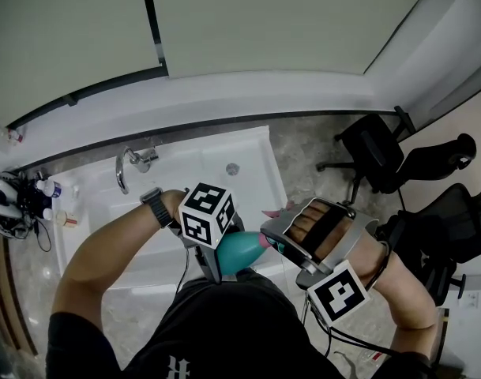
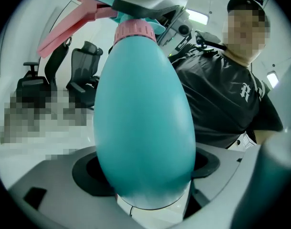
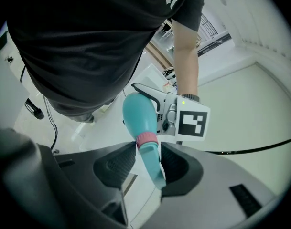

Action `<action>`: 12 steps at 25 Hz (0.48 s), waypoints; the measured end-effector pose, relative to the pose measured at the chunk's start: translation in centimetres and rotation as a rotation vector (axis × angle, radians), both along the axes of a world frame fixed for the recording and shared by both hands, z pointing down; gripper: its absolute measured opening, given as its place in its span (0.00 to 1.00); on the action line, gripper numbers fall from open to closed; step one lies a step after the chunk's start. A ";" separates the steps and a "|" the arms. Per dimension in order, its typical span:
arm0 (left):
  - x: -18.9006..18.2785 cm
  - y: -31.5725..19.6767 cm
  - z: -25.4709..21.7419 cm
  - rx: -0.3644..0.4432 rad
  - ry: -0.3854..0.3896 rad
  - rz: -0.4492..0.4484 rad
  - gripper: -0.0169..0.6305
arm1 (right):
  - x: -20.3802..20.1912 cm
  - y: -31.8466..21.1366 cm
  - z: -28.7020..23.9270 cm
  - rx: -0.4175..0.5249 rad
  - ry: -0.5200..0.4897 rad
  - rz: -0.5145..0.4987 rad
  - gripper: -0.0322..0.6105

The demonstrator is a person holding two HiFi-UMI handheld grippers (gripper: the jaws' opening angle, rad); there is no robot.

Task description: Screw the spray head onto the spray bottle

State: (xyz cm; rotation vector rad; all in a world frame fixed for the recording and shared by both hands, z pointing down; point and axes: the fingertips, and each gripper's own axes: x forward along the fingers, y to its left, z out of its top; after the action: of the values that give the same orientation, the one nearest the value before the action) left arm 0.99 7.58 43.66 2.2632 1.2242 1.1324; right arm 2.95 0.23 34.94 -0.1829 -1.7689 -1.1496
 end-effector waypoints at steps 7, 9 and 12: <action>0.6 -1.1 -0.7 0.028 0.072 -0.082 0.69 | 0.5 -1.2 -2.2 0.038 -0.056 0.083 0.28; 1.0 -1.4 -0.9 0.040 0.085 -0.108 0.69 | 0.4 -1.6 -2.9 0.082 -0.077 0.106 0.31; 1.0 -1.9 -0.6 0.055 0.080 -0.119 0.69 | 0.7 -2.0 -3.1 0.269 0.025 0.057 0.31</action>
State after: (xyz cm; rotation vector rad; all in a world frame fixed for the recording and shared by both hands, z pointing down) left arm 1.94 5.71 43.06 2.4087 1.0828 1.0529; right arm 3.62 -1.74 31.89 0.0138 -1.5691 -1.3233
